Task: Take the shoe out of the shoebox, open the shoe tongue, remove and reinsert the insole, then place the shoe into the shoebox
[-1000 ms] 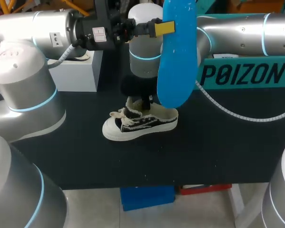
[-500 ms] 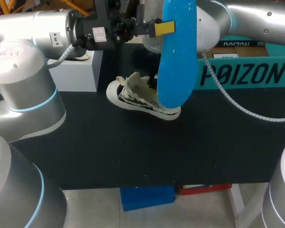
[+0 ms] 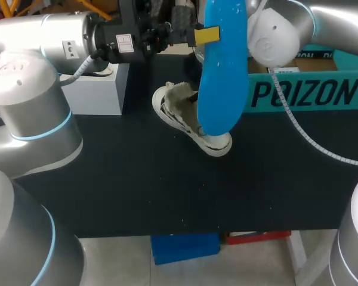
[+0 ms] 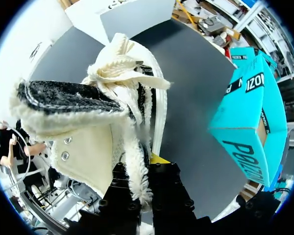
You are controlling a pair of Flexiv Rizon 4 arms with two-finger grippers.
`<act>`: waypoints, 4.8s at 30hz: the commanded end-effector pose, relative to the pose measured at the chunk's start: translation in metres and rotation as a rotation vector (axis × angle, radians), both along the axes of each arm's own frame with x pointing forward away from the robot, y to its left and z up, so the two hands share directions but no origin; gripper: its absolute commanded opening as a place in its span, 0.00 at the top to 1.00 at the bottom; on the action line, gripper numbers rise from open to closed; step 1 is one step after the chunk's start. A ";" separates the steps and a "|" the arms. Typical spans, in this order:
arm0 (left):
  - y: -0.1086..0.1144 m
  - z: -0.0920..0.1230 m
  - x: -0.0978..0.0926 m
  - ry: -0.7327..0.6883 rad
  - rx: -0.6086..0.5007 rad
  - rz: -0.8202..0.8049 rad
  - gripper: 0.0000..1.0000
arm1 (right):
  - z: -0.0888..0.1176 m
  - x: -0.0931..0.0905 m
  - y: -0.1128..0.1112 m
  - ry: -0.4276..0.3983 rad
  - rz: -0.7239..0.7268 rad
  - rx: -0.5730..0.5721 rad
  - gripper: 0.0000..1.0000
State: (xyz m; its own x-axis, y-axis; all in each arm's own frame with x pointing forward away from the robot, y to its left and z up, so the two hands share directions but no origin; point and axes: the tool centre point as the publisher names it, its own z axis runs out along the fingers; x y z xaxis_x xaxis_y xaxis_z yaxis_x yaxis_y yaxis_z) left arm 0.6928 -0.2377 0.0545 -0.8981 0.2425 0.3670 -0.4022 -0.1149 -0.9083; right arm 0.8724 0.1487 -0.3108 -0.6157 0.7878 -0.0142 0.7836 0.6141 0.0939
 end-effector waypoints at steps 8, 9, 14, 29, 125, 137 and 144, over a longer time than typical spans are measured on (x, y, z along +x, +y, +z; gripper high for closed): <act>-0.001 -0.001 -0.001 0.000 0.000 0.004 1.00 | -0.006 -0.010 0.016 -0.039 -0.522 -0.156 1.00; -0.001 -0.001 -0.001 0.000 0.000 0.004 1.00 | -0.007 -0.011 0.015 -0.040 -0.524 -0.162 1.00; -0.001 -0.001 -0.001 0.000 0.000 0.004 1.00 | -0.015 -0.012 0.008 -0.027 -0.593 -0.167 1.00; -0.001 -0.001 -0.001 0.000 0.000 0.004 1.00 | -0.051 -0.005 0.008 0.005 -0.659 -0.141 1.00; -0.001 -0.001 -0.001 0.000 0.000 0.004 1.00 | 0.078 -0.008 -0.007 0.188 -0.575 1.358 0.00; -0.001 -0.001 -0.001 0.000 0.000 0.004 1.00 | 0.096 -0.007 -0.005 0.238 -0.539 1.432 0.00; -0.001 -0.001 -0.001 0.000 0.000 0.004 1.00 | 0.101 -0.007 -0.004 0.232 -0.528 1.430 0.00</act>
State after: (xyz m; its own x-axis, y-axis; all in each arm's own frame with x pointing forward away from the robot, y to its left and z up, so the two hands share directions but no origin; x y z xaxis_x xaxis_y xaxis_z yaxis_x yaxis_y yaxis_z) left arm 0.6927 -0.2376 0.0545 -0.8981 0.2424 0.3670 -0.4022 -0.1150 -0.9083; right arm 0.8652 0.1434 -0.2112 -0.1564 0.1758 0.9719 0.9558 -0.2213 0.1938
